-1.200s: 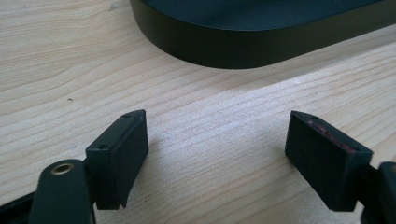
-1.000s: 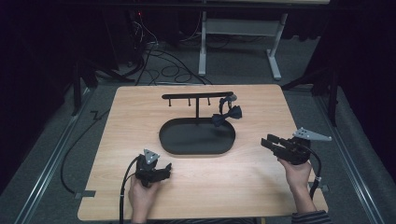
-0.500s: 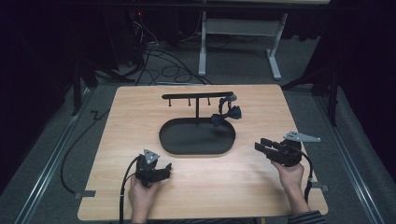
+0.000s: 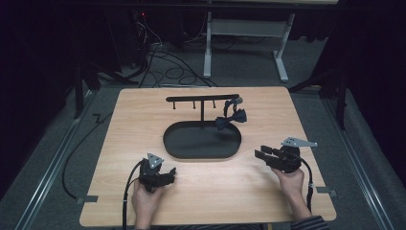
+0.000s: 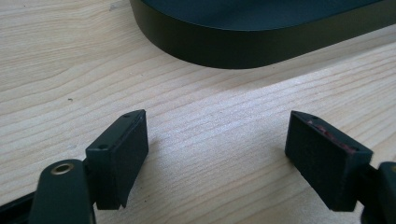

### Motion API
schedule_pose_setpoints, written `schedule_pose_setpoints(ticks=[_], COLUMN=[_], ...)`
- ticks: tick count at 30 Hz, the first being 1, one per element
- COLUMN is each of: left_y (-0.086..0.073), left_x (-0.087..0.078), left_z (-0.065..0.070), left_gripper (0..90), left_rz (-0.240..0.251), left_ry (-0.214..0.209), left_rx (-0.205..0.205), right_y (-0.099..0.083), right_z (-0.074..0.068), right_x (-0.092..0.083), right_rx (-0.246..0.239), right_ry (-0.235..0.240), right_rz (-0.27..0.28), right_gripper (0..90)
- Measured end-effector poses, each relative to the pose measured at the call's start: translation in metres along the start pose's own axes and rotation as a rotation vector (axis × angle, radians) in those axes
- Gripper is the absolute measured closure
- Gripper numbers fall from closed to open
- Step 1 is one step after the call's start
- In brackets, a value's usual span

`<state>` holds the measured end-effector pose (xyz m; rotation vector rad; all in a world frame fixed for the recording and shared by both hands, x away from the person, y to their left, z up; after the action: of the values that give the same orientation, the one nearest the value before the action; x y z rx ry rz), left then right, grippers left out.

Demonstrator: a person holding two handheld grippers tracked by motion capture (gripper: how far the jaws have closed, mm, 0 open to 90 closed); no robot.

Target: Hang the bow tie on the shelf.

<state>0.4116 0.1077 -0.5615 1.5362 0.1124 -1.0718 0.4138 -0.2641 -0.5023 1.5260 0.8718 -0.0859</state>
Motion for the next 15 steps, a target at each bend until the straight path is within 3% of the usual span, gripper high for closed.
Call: schedule_pose_setpoints(ticks=[15], left_y=[0.0], left_x=[0.0], left_z=[0.0], left_gripper=[21.7], left_rz=[0.0], left_ry=[0.0], left_rx=[0.0], right_y=[-0.015], right_z=[-0.005], right_x=[0.022], right_rx=[-0.042], right_ry=[-0.036], right_rz=[-0.069], right_gripper=[57.9])
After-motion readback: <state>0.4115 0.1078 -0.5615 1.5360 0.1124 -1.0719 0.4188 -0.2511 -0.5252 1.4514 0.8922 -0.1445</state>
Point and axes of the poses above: each handheld gripper's, and its own axes: x roughly forward along the jaws, y roughly out of its top, z roughly to its right, the point moved 8 cm from there along x, roughly forward along the jaws, and after that the axes turned 9 degrees about -y, right-handed, at the moved point
